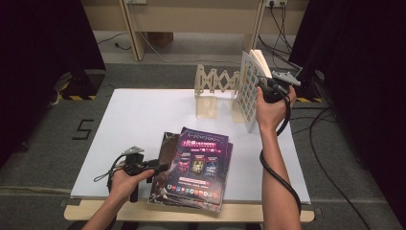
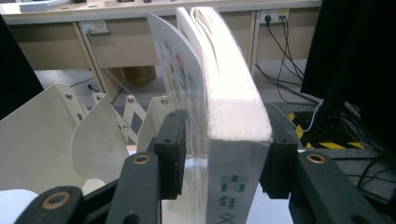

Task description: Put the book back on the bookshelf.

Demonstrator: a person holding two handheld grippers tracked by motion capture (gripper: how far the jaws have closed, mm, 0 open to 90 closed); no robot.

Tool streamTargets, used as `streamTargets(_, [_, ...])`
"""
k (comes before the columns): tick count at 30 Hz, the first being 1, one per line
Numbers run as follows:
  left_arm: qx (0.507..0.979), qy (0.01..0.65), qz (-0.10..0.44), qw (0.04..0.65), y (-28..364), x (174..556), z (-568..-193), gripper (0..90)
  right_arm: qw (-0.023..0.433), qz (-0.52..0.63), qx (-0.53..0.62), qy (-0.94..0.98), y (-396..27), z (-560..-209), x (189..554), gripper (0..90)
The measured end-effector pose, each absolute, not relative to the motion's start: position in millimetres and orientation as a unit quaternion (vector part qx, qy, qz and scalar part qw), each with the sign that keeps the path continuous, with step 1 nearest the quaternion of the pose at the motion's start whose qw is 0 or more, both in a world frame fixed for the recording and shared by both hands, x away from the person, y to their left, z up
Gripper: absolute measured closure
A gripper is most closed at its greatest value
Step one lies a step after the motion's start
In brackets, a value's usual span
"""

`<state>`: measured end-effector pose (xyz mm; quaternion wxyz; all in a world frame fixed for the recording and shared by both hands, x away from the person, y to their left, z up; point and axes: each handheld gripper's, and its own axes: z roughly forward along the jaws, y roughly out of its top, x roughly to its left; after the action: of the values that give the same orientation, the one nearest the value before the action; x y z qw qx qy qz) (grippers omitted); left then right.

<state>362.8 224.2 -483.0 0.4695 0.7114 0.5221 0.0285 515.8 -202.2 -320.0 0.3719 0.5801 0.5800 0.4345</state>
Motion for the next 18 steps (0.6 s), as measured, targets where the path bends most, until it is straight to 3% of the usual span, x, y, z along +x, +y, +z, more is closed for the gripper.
streamTargets(18, [0.713, 0.521, 0.027, 0.469, 222.3, 362.3, -481.3, 40.9, 0.372, 0.435, 0.581, 0.579, -204.3, -318.8, 505.1, 53.7])
